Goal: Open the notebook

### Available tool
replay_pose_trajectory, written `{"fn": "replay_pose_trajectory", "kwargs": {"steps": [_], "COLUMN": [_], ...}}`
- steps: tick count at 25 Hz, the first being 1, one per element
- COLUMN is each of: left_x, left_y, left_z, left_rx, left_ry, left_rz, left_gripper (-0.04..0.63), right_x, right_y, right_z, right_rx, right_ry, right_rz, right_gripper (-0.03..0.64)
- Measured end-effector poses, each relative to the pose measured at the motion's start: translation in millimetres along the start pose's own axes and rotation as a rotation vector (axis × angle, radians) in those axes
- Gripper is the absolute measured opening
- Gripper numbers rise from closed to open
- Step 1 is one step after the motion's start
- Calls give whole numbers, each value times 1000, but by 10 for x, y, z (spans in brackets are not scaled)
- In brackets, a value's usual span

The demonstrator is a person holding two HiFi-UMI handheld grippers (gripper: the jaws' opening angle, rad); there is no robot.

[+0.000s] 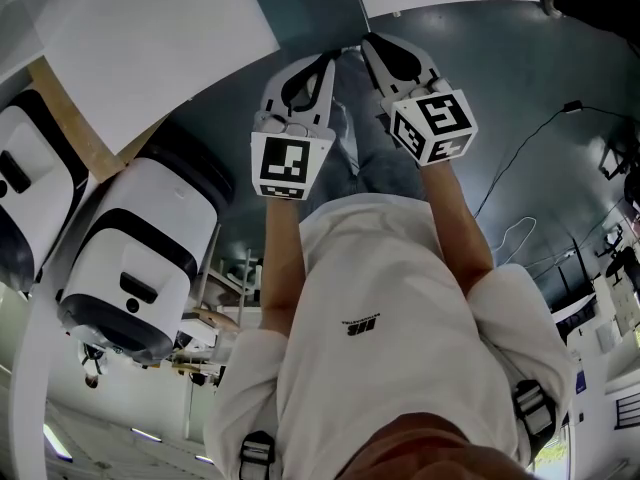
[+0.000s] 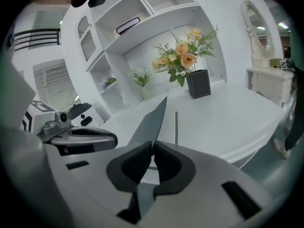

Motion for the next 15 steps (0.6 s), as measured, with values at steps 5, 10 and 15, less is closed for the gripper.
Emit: {"fn": "replay_pose_trajectory", "kwargs": {"steps": [5, 10, 15], "left_x": [90, 176, 293], "left_y": [51, 89, 103], "left_z": [57, 122, 180], "left_rx": [2, 0, 5], "left_ry": [21, 42, 69], "left_rz": [-14, -29, -41], "left_gripper": [0, 0, 0], "right_x": [58, 86, 117], "right_y": [73, 114, 161], "right_z": [132, 232, 385], "right_rx": [27, 56, 85], "right_ry": [4, 9, 25], "right_rz": [-7, -12, -20], "right_gripper": [9, 8, 8]}}
Point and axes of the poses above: the fingertips, and each gripper's own axes: x backward along the fingers, z to its left, y out of its top, the point moved 1 cm from there along x, backward along the fingers, and after that the axes turned 15 degrees about -x, right-handed, at the moved point
